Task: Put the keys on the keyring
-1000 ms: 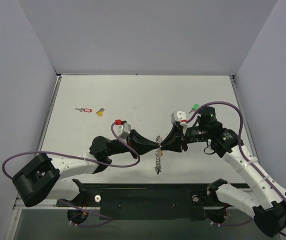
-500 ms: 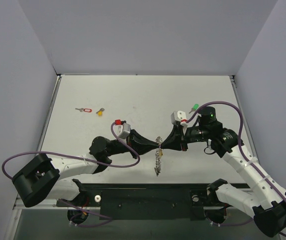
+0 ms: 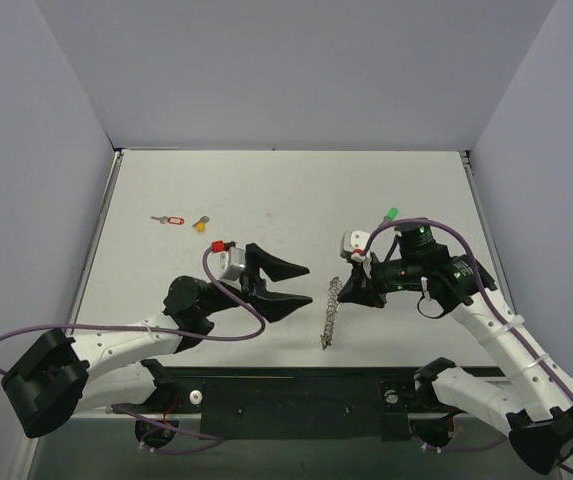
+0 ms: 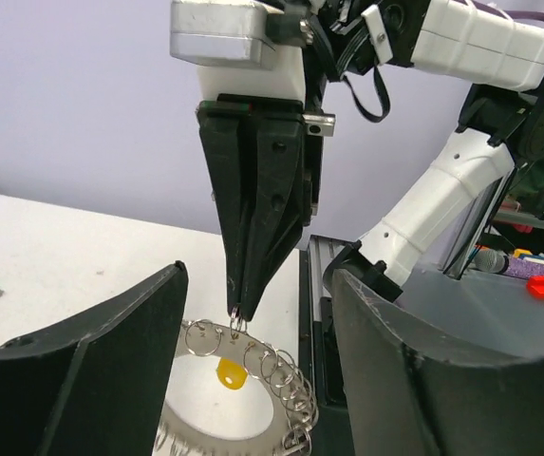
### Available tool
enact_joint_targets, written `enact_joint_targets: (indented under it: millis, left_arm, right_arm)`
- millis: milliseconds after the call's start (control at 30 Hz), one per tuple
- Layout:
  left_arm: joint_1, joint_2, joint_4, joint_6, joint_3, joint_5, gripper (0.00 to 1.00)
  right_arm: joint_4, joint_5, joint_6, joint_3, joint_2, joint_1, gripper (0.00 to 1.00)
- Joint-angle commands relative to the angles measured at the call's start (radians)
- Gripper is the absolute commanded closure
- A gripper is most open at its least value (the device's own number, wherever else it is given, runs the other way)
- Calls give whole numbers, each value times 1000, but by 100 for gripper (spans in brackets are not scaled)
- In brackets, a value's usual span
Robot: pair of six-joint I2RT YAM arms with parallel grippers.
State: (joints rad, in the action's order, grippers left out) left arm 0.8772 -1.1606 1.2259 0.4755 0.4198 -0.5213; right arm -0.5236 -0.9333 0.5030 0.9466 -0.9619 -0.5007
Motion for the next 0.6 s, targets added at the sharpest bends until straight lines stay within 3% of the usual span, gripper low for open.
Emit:
enact_joint_targets:
  millis: [0, 33, 100, 167, 367, 567]
  left_arm:
    - [-1, 93, -308, -142, 88, 40, 25]
    - [-1, 96, -425, -161, 126, 43, 24]
    - [-1, 88, -512, -190, 161, 38, 24]
    - [0, 56, -514, -202, 183, 32, 24]
    - [58, -86, -427, -317, 258, 9, 43]
    - [114, -238, -264, -417, 310, -22, 51]
  right_arm:
    - [-257, 114, 196, 109, 12, 1, 100]
    - [-292, 145, 260, 128, 9, 1, 100]
    - [-442, 198, 350, 176, -9, 1, 100]
    - [-548, 238, 431, 230, -35, 2, 100]
    - [-864, 234, 650, 421, -152, 50, 100]
    - [-857, 255, 671, 419, -138, 74, 100]
